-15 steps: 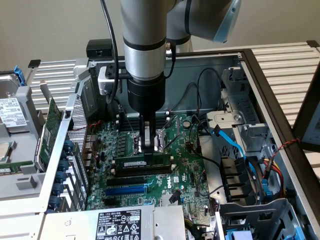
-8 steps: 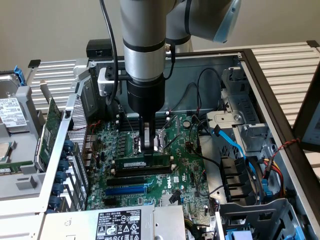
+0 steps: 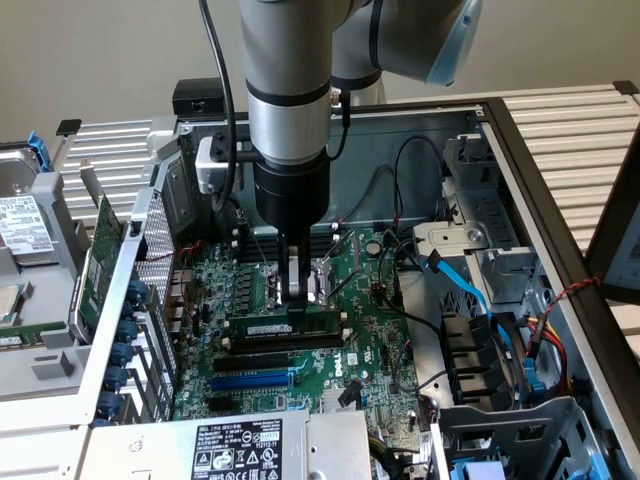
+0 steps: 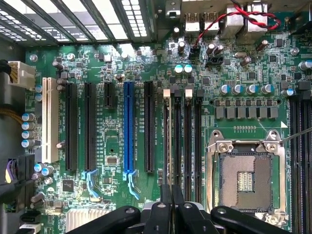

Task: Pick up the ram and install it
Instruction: 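Insert the ram into the slot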

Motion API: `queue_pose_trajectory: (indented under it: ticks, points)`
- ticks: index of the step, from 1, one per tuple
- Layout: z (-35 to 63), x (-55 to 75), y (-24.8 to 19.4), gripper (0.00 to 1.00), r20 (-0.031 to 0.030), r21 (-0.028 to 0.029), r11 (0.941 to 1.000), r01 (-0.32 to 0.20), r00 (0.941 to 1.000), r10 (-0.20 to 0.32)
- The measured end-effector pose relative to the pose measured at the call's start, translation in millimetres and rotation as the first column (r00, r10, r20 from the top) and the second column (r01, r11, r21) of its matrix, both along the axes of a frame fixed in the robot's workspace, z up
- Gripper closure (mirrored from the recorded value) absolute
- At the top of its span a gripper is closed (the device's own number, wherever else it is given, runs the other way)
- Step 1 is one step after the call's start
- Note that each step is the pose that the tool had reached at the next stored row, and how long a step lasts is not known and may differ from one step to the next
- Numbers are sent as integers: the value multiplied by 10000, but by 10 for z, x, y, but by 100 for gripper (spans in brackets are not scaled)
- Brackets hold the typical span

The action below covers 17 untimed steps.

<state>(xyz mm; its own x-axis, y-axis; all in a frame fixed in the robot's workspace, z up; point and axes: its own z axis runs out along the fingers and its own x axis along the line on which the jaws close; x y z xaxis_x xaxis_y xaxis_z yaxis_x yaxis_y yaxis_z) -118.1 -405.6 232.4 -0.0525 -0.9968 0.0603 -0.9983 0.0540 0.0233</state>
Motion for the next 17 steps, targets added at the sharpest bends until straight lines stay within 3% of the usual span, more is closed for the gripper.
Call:
queue_pose_trajectory:
  ticks: [17]
  points:
    - [-1, 1, -17, 88, 14, 2, 10000, -43, 10000, 43]
